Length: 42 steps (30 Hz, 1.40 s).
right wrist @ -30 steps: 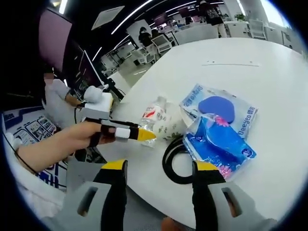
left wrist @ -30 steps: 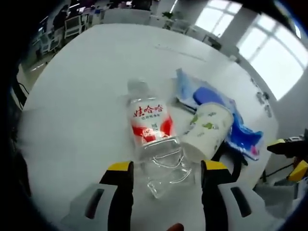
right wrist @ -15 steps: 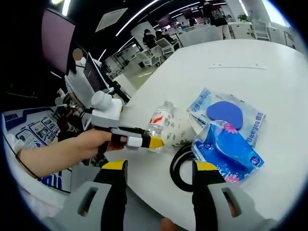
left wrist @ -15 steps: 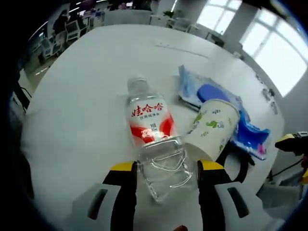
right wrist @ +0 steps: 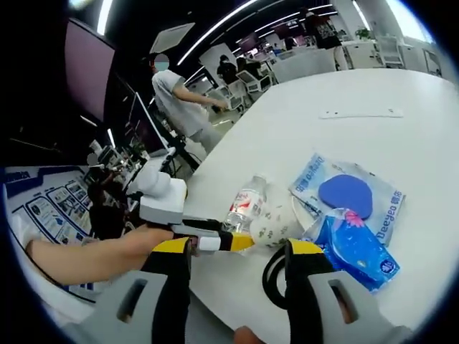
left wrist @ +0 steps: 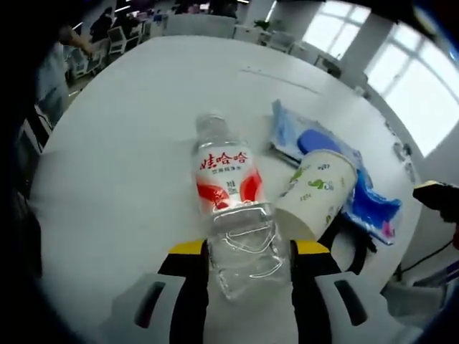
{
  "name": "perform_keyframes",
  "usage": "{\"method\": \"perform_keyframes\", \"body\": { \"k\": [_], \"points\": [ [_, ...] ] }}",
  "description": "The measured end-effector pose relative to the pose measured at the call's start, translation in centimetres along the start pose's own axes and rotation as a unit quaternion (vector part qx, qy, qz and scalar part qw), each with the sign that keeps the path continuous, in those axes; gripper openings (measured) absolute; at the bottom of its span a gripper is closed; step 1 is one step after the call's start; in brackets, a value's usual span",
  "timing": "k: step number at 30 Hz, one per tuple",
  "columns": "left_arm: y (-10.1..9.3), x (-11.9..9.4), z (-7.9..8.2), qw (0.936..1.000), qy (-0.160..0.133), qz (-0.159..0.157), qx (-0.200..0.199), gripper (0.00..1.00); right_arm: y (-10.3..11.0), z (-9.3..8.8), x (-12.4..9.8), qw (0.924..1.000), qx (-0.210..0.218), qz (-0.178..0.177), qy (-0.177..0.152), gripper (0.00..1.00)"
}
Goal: Arrange the tabletop items into an orderly group along one side of the table until the central work area is clear of visible clutter.
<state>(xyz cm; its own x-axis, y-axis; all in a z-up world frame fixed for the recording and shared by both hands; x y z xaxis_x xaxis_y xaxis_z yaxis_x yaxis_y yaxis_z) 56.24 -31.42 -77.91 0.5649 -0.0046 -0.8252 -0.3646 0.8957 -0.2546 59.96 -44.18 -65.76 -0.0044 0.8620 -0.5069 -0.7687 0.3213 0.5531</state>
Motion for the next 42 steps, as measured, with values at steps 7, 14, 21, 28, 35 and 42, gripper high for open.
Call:
{"method": "perform_keyframes", "body": {
  "k": [7,14,21,28,35,42],
  "points": [
    [-0.1,-0.2,-0.3,0.9999,-0.013,0.006,-0.002,0.4,0.3,2.6,2.5,0.9997,0.024,0.005,-0.004,0.49],
    [0.0,-0.2,-0.3,0.9997,-0.023,0.01,-0.003,0.4,1.5,5.7,5.9,0.9998,0.002,0.016,0.009,0.47],
    [-0.2,-0.3,-0.4,0.999,-0.04,0.019,-0.001,0.4,0.5,6.9,9.5,0.9993,0.01,0.003,0.035,0.45],
    [-0.2,-0.3,-0.5,0.9986,-0.051,0.014,-0.011,0.4,-0.8,7.4,13.2,0.9976,0.022,-0.012,0.065,0.45],
    [-0.2,-0.4,-0.5,0.9978,-0.064,0.012,-0.014,0.41,-1.7,7.0,16.5,0.9941,0.048,-0.02,0.096,0.45],
    [-0.3,-0.2,-0.4,0.997,-0.074,0.015,-0.016,0.41,-3.1,6.7,18.4,0.9907,0.07,-0.041,0.11,0.45]
  ]
}}
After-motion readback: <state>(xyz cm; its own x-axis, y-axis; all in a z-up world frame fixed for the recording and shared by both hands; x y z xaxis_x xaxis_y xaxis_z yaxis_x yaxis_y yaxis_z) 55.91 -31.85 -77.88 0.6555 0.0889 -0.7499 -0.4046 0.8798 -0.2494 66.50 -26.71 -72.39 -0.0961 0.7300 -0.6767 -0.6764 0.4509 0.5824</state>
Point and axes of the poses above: the point that each gripper's makers call its tool centre point, and the gripper's own axes: x roughly forward along the fingers, y roughly to its left, z roughly out of its top, the point moved 3 cm from there along -x, roughly backward along the fingers, and after that the axes turned 3 degrees about z, right-handed, at the moved point
